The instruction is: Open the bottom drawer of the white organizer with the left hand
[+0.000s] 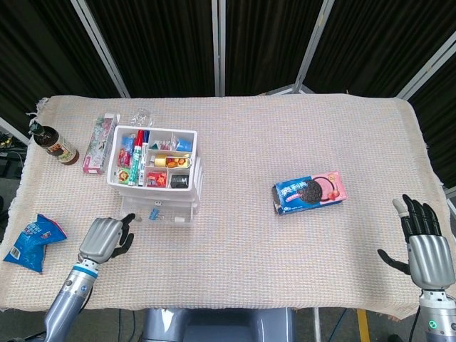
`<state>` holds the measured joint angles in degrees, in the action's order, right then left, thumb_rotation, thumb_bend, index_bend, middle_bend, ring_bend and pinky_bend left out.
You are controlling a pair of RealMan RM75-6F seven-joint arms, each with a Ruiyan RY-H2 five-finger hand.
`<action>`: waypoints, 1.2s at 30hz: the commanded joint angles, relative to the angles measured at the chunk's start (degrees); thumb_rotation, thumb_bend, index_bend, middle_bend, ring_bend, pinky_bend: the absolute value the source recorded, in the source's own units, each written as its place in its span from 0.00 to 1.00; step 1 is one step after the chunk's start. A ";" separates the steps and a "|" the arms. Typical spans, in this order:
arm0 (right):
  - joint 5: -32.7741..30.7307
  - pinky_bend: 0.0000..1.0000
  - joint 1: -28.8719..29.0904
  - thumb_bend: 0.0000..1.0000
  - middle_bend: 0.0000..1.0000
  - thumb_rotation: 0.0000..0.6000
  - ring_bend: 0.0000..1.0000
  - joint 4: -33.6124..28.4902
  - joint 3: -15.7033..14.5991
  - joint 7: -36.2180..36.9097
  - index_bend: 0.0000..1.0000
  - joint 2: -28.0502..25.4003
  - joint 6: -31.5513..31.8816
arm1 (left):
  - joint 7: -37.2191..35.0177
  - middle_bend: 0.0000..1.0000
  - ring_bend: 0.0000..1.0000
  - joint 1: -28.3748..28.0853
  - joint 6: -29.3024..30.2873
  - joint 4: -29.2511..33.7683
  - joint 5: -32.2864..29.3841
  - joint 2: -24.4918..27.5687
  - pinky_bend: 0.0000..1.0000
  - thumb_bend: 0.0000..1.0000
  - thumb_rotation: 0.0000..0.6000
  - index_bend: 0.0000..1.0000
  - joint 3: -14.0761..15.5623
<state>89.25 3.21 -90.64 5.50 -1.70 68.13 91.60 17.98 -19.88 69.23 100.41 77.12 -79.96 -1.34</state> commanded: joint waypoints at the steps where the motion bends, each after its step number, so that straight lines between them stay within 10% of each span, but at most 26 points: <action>1: -0.01 0.00 0.02 0.02 0.00 1.00 0.00 -0.03 -0.02 -0.07 0.00 -0.01 -0.08 | -0.24 0.76 0.79 0.50 0.43 0.57 1.00 0.66 0.59 0.56 1.00 0.35 0.92; 36: 0.08 0.00 0.05 0.02 0.00 1.00 0.00 0.03 -0.14 -0.80 0.00 0.38 -0.17 | -2.43 0.76 0.79 3.84 4.68 1.31 7.96 3.65 0.59 0.45 1.00 0.24 4.01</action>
<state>89.33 3.27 -90.61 5.37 -2.50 68.51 91.43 15.63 -16.18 73.51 101.65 84.79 -76.43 2.87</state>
